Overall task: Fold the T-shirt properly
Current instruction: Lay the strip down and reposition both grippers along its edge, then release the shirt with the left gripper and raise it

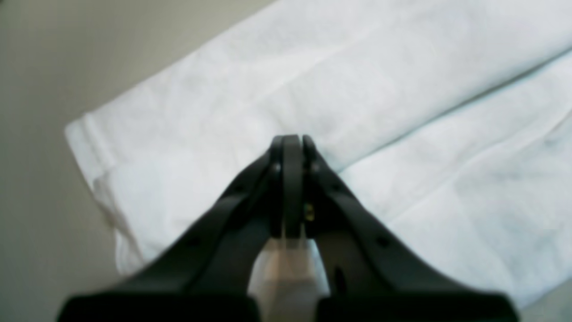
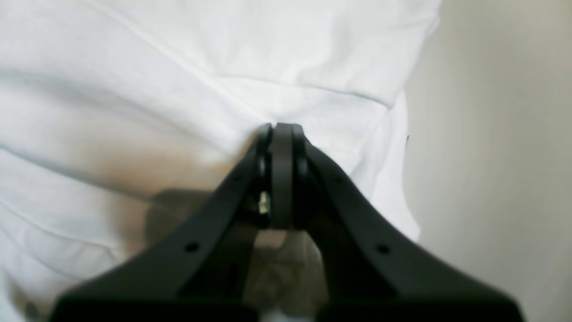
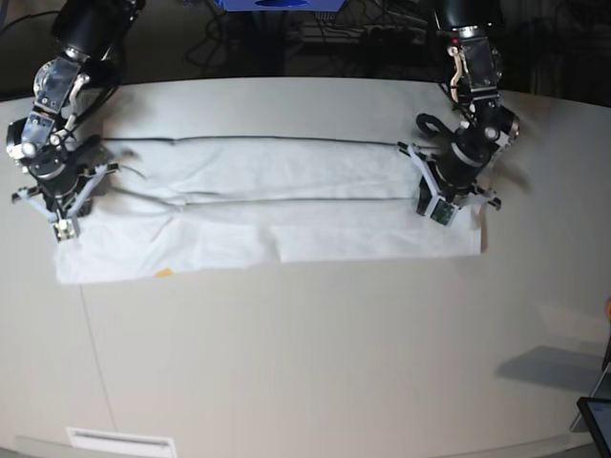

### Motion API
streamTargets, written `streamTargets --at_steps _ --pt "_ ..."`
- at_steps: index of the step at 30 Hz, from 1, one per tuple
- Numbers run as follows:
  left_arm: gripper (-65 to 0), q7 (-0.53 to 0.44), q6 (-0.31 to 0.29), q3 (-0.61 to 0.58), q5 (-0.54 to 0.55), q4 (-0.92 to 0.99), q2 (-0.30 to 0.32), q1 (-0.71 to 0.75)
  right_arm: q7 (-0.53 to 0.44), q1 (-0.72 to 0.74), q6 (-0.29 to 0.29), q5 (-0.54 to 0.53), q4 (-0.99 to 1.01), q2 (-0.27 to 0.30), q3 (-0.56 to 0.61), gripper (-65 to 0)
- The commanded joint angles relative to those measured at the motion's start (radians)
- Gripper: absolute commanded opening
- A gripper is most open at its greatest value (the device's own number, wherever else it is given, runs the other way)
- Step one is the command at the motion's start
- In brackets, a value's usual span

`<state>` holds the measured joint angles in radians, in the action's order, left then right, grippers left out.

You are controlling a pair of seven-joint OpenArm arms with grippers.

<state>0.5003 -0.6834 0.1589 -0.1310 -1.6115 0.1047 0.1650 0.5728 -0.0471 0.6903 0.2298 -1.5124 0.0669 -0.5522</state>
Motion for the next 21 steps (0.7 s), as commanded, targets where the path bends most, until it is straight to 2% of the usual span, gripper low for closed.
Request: streamTargets --at_steps 1,4,7,11,16,21 --pt "-65.0 0.053 -0.015 -0.02 -0.031 0.004 -0.003 -0.002 0.066 -0.001 0.008 0.041 0.028 0.012 0.001 -64.4" --pt "-65.0 0.084 -0.015 -0.066 -0.031 0.004 -0.006 -0.049 0.066 0.026 0.008 0.041 0.06 0.037 0.001 -64.4" --pt "-65.0 0.119 -0.015 -0.134 -0.074 0.004 -0.016 -0.089 0.066 0.051 0.008 0.038 0.092 0.07 0.001 -64.6" --pt "-65.0 0.119 -0.015 -0.181 -0.138 0.004 -0.05 -0.103 0.066 0.065 0.008 0.038 0.109 0.093 -0.001 -64.6" --pt "-65.0 0.119 -0.015 -0.173 -0.22 0.003 -0.101 -0.112 0.052 0.085 0.008 0.041 0.109 0.096 -0.016 -64.6" --pt "-65.0 0.119 -0.015 -0.17 -0.253 -0.025 -0.099 -0.101 0.042 0.105 -0.047 0.041 0.12 0.096 -0.07 -64.7"
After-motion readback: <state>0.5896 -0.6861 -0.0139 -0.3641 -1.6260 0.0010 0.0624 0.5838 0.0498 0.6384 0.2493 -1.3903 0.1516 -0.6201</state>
